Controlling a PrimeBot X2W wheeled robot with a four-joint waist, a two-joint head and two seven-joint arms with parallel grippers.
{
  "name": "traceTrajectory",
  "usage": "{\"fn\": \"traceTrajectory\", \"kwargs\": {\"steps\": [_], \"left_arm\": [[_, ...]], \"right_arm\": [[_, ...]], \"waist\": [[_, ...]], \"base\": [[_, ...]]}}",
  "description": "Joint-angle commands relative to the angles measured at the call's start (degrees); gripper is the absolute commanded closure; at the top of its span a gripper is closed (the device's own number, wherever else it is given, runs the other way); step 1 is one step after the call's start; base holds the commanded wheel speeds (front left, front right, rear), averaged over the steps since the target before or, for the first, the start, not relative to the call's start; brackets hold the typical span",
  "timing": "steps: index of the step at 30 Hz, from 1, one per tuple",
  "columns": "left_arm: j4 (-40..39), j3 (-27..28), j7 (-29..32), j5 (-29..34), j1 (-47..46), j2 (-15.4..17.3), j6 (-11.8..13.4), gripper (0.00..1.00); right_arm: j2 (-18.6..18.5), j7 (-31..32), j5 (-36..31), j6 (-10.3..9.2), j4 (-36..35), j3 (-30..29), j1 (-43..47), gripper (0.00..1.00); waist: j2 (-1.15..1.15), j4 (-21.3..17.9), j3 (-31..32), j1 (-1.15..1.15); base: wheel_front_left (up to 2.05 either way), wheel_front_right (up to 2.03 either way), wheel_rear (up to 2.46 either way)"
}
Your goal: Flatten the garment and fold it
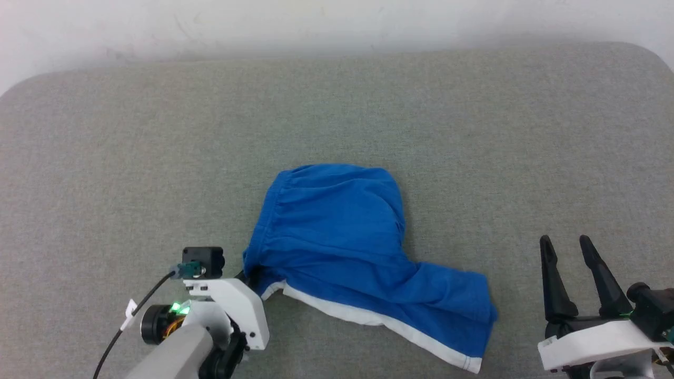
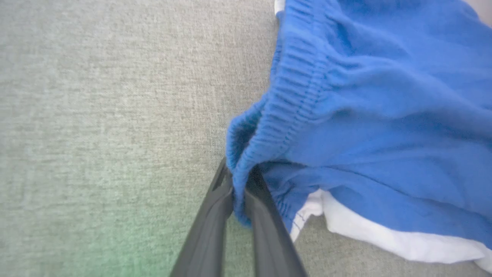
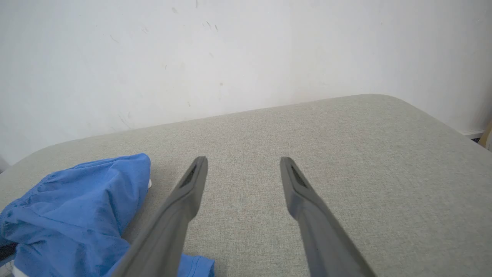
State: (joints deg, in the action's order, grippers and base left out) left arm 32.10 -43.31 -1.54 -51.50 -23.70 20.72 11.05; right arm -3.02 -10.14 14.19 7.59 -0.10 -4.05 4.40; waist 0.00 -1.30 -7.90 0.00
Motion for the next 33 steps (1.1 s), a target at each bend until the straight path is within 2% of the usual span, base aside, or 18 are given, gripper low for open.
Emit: {"fn": "traceTrajectory", "kwargs": {"steps": [1, 2, 6, 12, 18, 22, 23, 24, 25, 28, 33], "left_arm": [[-0.75, 0.08, 0.40, -0.27, 2.27, 1.08, 1.55, 0.09], [-2.02, 0.24, 0.29, -0.31, 2.79, 1.43, 2.04, 0.00], [-6.75, 0.26, 0.56, 0.33, 4.04, 3.32, 4.04, 0.00], [-12.01, -2.67, 6.26, 1.66, 4.27, 6.02, 4.84, 0.00], [-11.29, -5.78, 14.03, 2.38, 1.34, 7.11, 4.14, 0.00], [-8.23, -9.16, 20.49, 3.20, -1.12, 7.17, 2.18, 0.00], [-7.62, -10.31, 22.79, 3.00, -1.35, 6.99, 1.16, 0.05], [-7.20, -11.53, 24.84, 3.11, -1.63, 6.99, 0.20, 0.67], [-7.03, -12.19, 26.12, 2.96, -1.80, 6.85, -0.52, 1.00], [-6.86, -13.14, 28.16, 2.31, -1.64, 6.56, -1.65, 1.00], [-7.66, -11.40, 24.58, 1.89, -0.76, 6.38, -0.30, 1.00]], "right_arm": [[0.14, -0.11, 0.44, -0.10, 0.05, 0.05, -0.06, 0.00], [0.14, -0.11, 0.43, -0.10, 0.09, 0.03, -0.02, 0.00], [0.14, 0.00, 0.43, -0.10, 0.13, 0.19, 0.25, 0.00], [0.14, -0.16, 0.80, -0.10, 0.22, 0.61, 0.49, 0.00], [0.14, -0.28, 1.33, -0.10, 0.70, 1.57, -0.14, 0.00], [0.14, -0.30, 1.26, -0.10, 1.17, 2.07, -0.50, 0.00], [0.14, -0.22, 1.20, -0.10, 1.34, 2.10, -0.53, 0.00], [0.14, -0.19, 1.14, -0.10, 1.47, 2.17, -0.57, 0.00], [0.14, -0.14, 1.06, -0.10, 1.59, 2.19, -0.58, 0.00], [0.14, 0.27, 1.00, -0.10, 2.03, 2.29, -0.34, 0.00], [0.14, 2.17, 0.99, -0.10, 2.80, 2.93, 0.95, 0.00]], "waist": [[0.00, 0.28, 0.15, 0.00], [0.00, 0.45, 0.34, 0.00], [0.00, 0.91, 1.23, 0.00], [0.00, 1.31, 1.71, 0.00], [0.00, 0.85, 0.38, 0.00], [0.00, -0.11, -0.40, 0.00], [0.00, -0.37, -0.49, 0.00], [0.00, -0.68, -0.54, 0.00], [0.00, -0.98, -0.62, 0.00], [0.00, -1.65, -0.51, 0.00], [0.00, -1.99, -0.14, 0.00]], "base": [[0.00, 0.00, 0.00], [0.00, 0.00, 0.00], [0.00, 0.00, 0.00], [0.00, 0.00, 0.00], [0.00, 0.00, 0.00], [0.00, 0.00, 0.00], [0.00, 0.00, 0.00], [0.00, 0.00, 0.00], [0.00, 0.00, 0.00], [0.00, 0.00, 0.00], [0.00, 0.00, 0.00]]}}
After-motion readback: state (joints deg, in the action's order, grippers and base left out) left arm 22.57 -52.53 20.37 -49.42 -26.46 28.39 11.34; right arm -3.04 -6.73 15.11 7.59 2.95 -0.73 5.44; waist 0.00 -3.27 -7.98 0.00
